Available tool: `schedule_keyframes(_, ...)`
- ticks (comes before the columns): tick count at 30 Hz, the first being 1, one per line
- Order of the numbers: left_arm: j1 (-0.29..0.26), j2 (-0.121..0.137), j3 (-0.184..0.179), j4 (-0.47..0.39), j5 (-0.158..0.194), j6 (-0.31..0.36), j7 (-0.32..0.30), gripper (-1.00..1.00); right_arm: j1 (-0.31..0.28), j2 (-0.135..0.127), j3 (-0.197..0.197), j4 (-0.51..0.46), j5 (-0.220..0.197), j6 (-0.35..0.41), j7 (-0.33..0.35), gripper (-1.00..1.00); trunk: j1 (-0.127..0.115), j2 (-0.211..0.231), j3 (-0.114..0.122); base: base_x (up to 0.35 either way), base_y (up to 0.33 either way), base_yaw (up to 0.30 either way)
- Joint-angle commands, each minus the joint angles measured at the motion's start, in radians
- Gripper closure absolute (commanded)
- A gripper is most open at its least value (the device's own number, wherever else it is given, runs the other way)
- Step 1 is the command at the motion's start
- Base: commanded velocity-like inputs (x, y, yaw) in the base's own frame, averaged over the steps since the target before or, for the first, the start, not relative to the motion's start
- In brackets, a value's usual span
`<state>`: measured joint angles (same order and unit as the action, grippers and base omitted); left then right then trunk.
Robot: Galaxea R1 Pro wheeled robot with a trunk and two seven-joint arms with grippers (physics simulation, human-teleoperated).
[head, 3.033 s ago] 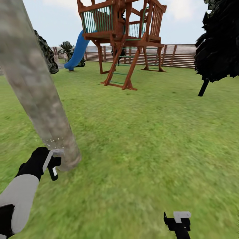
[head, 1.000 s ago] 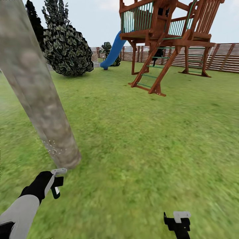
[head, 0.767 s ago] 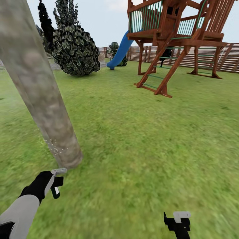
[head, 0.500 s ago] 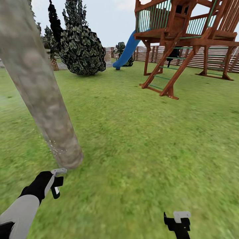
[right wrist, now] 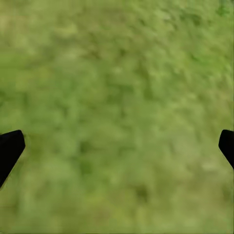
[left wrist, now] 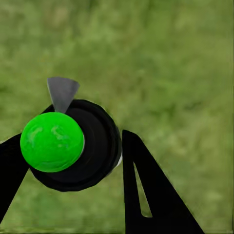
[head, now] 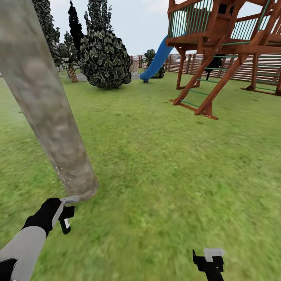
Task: In the garden, pick up the pesticide atomizer on the floor and spray pesticide onto both trees until each tree trunk is fully covered.
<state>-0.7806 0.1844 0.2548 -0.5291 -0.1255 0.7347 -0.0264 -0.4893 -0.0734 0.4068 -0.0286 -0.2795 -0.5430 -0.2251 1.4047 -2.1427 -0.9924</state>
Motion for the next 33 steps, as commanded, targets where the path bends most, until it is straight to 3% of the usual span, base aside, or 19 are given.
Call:
schedule_keyframes(1, -0.015, -0.003, 0.004, -0.009, -0.009, 0.016, -0.003, 1.00, 0.000, 0.000, 0.009, -0.001, -0.007, -0.002, -0.003, -1.00, 0.000, 0.000, -0.001, 0.001, -0.001, 0.276)
schedule_keyframes(4, -0.110, -0.026, 0.002, -0.027, -0.009, 0.069, -0.003, 1.00, 0.000, -0.001, 0.009, -0.001, -0.007, -0.003, -0.003, -1.00, 0.000, 0.000, -0.001, 0.000, 0.000, 0.192)
schedule_keyframes(8, -0.139, -0.053, -0.002, -0.030, -0.009, 0.088, -0.001, 1.00, 0.000, -0.001, 0.009, -0.001, -0.007, -0.003, -0.003, -1.00, 0.000, 0.000, -0.001, 0.000, 0.000, 0.028)
schedule_keyframes(13, -0.181, -0.006, -0.002, -0.034, -0.011, 0.145, -0.001, 1.00, 0.000, -0.003, 0.009, 0.000, -0.006, -0.002, -0.004, -1.00, 0.000, 0.000, -0.001, 0.000, 0.000, 0.001)
schedule_keyframes(14, -0.183, -0.016, -0.003, -0.035, -0.010, 0.149, -0.002, 1.00, 0.000, -0.003, 0.009, 0.000, -0.006, -0.002, -0.003, -1.00, 0.000, 0.000, -0.001, 0.000, 0.000, 0.000)
schedule_keyframes(15, -0.185, -0.042, -0.004, -0.036, -0.011, 0.151, 0.000, 1.00, 0.000, -0.004, 0.009, 0.000, -0.006, -0.002, -0.003, -1.00, 0.000, 0.000, -0.001, 0.000, 0.000, 0.000)
schedule_keyframes(17, -0.185, -0.051, -0.004, -0.037, -0.013, 0.152, 0.002, 1.00, 0.000, -0.003, 0.009, 0.000, -0.006, -0.002, -0.003, -1.00, 0.000, 0.000, -0.001, 0.000, 0.000, 0.000)
schedule_keyframes(18, -0.186, -0.040, 0.000, -0.039, -0.016, 0.152, 0.003, 1.00, 0.000, -0.004, 0.009, 0.000, -0.006, -0.002, -0.003, -1.00, 0.000, 0.000, -0.001, 0.000, 0.000, 0.000)
schedule_keyframes(21, -0.174, 0.036, -0.001, -0.047, -0.015, 0.155, 0.000, 1.00, 0.000, -0.004, 0.009, 0.000, -0.007, -0.003, -0.003, -1.00, 0.000, 0.000, -0.001, 0.000, 0.000, 0.000)
schedule_keyframes(23, -0.171, 0.052, -0.004, -0.049, -0.012, 0.155, -0.002, 1.00, 0.000, -0.003, 0.009, -0.001, -0.006, -0.003, -0.003, -1.00, 0.000, 0.000, -0.001, 0.000, 0.000, 0.035)
schedule_keyframes(25, -0.178, 0.043, -0.003, -0.050, -0.011, 0.155, -0.003, 1.00, 0.000, -0.002, 0.009, -0.001, -0.006, -0.003, -0.003, -1.00, 0.000, 0.000, -0.001, 0.000, 0.000, 0.207)
schedule_keyframes(28, -0.199, -0.006, -0.007, -0.054, -0.013, 0.157, -0.001, 1.00, 0.000, -0.002, 0.009, -0.001, -0.006, -0.003, -0.003, -1.00, 0.000, 0.000, -0.001, 0.000, 0.000, 0.262)
schedule_keyframes(33, -0.241, -0.017, -0.007, -0.089, -0.013, 0.246, 0.000, 1.00, 0.000, -0.002, 0.009, -0.001, -0.006, -0.003, -0.003, -1.00, 0.000, 0.000, -0.001, 0.000, 0.000, 0.275)
